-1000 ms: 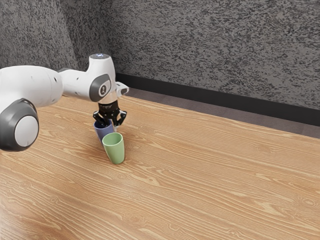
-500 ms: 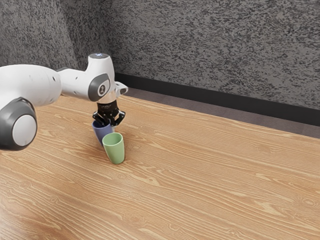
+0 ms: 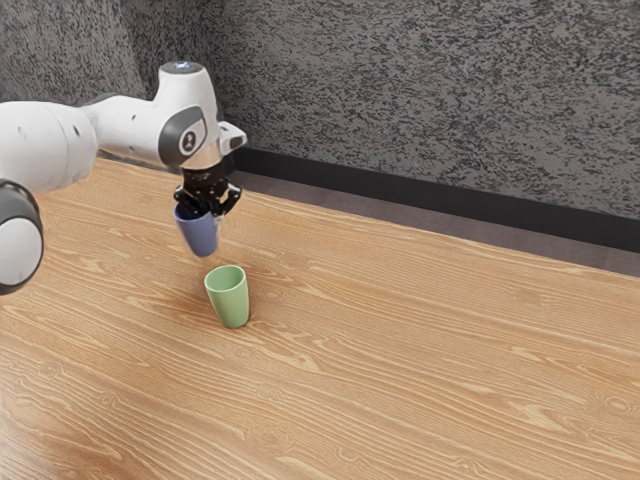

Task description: Place the left cup onto the right cup

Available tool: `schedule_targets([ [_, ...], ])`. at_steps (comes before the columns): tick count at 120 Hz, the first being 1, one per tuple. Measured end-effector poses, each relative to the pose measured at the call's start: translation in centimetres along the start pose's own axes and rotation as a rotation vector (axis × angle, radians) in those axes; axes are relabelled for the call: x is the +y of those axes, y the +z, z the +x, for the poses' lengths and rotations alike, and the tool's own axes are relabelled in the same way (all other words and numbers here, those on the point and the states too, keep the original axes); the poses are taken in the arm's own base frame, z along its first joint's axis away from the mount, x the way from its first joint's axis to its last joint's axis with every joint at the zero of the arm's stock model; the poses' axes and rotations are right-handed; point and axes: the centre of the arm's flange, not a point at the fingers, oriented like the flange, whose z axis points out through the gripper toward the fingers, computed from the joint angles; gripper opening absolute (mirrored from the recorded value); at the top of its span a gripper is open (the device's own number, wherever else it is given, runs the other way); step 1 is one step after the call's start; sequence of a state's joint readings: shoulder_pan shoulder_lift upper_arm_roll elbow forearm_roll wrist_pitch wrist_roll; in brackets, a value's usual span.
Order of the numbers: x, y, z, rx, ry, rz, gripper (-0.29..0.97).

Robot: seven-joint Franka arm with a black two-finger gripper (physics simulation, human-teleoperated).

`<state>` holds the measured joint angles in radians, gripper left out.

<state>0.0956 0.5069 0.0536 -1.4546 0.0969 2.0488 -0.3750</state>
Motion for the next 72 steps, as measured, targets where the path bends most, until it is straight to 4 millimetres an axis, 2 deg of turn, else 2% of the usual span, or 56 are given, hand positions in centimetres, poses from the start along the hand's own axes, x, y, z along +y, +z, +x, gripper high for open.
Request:
schedule_targets([
  [33, 1.2, -3.7, -0.9, 0.018, 0.027, -0.009, -0.10],
  [54, 3.2, -6.1, -2.2, 0.025, 0.067, -0.022, -0.10],
  [72, 4.5, -7.3, -3.1, 0.021, 0.088, -0.030, -0.10],
])
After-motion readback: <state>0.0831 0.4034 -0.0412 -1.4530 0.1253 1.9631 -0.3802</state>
